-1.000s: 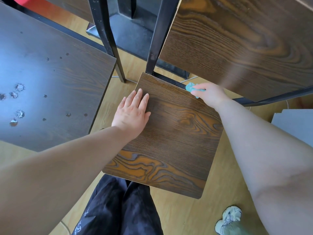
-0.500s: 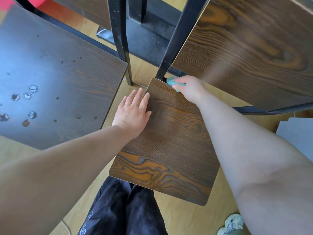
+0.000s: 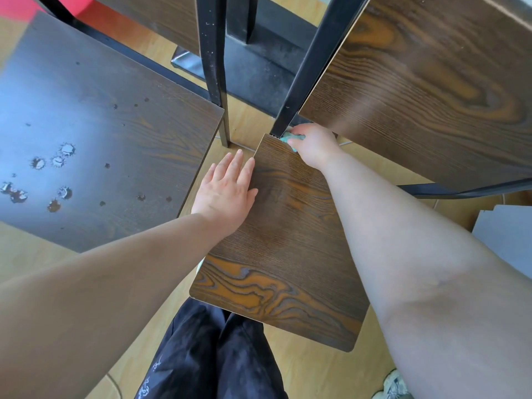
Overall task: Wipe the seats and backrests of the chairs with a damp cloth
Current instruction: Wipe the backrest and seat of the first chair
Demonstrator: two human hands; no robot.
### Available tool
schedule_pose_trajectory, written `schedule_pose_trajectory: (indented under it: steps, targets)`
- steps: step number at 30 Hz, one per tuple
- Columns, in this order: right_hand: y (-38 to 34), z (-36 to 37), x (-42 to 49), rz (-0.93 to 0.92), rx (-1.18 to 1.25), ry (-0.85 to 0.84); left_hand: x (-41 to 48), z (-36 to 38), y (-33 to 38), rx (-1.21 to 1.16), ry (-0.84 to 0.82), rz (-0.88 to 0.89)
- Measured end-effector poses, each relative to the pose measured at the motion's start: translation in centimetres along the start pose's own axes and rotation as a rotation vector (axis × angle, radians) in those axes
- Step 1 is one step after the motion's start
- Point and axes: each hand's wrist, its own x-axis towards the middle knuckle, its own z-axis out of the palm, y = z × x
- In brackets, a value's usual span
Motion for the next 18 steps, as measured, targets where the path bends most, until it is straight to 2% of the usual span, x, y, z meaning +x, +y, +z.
schedule_pose_trajectory:
  steps: [11, 18]
  targets:
    - [-1.2, 0.2, -0.9, -0.089, -0.152, 0.105, -1.4, 0.4, -0.3, 0.003, 0.022, 0.006]
    - [-0.7, 0.4, -2.0, -0.148, -0.109, 0.203, -2.6, 1.3, -0.6, 0.002, 0.000, 0.016]
